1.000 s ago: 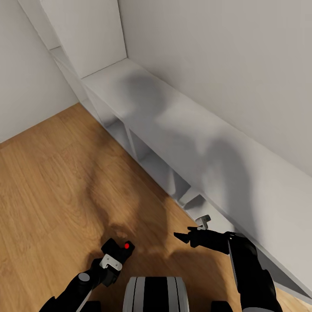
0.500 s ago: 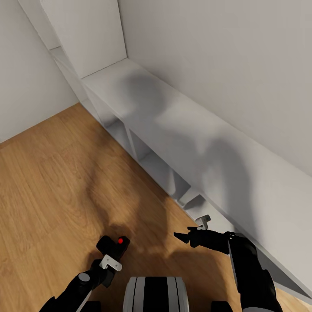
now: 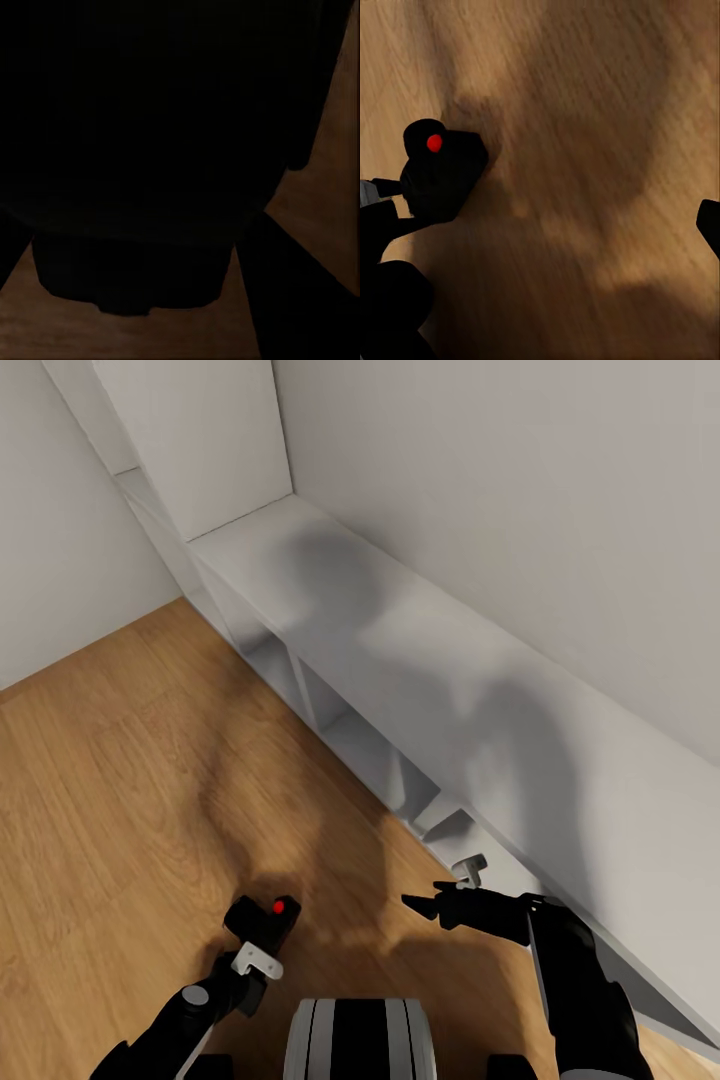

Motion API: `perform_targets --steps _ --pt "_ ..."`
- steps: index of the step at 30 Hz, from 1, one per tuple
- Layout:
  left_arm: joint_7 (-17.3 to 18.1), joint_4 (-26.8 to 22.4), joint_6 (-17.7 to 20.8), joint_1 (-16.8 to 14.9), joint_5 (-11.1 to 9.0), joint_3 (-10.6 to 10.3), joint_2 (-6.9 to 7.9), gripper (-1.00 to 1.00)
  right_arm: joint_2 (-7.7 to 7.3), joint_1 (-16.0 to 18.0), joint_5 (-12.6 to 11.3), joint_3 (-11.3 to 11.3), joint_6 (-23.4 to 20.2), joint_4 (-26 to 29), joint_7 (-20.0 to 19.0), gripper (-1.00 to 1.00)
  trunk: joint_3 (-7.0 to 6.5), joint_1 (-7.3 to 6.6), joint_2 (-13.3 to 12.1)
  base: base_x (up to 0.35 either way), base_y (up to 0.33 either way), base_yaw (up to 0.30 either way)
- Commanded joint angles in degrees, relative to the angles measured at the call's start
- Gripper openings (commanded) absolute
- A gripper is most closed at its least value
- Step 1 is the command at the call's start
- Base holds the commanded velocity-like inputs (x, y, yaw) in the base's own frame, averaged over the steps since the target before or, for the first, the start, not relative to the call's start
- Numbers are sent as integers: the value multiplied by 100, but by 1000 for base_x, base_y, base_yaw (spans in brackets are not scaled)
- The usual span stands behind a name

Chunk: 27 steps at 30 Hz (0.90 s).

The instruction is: Attach the digital camera to the camera tripod in the bedroom.

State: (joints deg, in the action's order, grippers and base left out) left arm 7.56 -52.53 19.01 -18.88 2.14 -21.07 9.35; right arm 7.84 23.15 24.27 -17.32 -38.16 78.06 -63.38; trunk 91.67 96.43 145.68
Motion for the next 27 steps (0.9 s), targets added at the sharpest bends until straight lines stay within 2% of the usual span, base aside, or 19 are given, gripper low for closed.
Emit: perform_targets --steps 1,4,6,7,8,10,12,13,16,19,22,24,27 --pt "20 -102 33 -2 39 -2 5 -100 7 5 43 -17 -37 12 -51 100 4 -1 2 0 0 0" --pt "4 -473 55 -2 -15 51 5 -100 7 5 43 -17 -40 18 -52 100 4 -1 2 0 0 0" --pt "-71 -987 222 -2 -153 120 5 -100 7 5 43 -17 -42 17 -52 100 4 -1 2 0 0 0" --pt "-140 -1292 413 -2 -267 139 5 -100 7 5 43 -17 -42 17 -52 100 4 -1 2 0 0 0" --pt "-290 -1731 777 -2 -502 156 5 -100 7 5 41 -17 -42 16 -52 100 4 -1 2 0 0 0" --pt "-599 -2216 1191 -2 -883 163 5 -100 7 5 42 -12 -43 16 -52 100 4 -1 2 0 0 0" --pt "-801 -2398 1309 -2 -1062 161 -2 -100 7 5 42 -10 -44 16 -52 100 4 -1 2 0 0 0" --pt "-1024 -2532 1384 -2 -1215 156 -22 -100 7 5 42 -10 -44 16 -52 100 4 -1 2 0 0 0" --pt "-1356 -2658 1456 -2 -1381 155 -69 -100 7 5 43 -9 -43 16 -52 100 4 -1 2 0 0 0" --pt "-1771 -2748 1528 -2 -1503 154 -192 -100 7 5 43 -8 -43 16 -52 100 4 -1 2 0 0 0" --pt "-1919 -2774 1551 -2 -1533 150 -251 -100 7 5 43 -8 -43 16 -52 100 4 -1 2 0 0 0" --pt "-2005 -2707 1577 25 -1628 215 -311 -100 42 5 24 -18 -41 -49 -64 100 4 -1 2 0 0 0" --pt "-1967 -2609 1552 25 -1642 261 -284 -100 44 5 37 -17 -42 -146 -51 100 4 -1 2 0 0 0"
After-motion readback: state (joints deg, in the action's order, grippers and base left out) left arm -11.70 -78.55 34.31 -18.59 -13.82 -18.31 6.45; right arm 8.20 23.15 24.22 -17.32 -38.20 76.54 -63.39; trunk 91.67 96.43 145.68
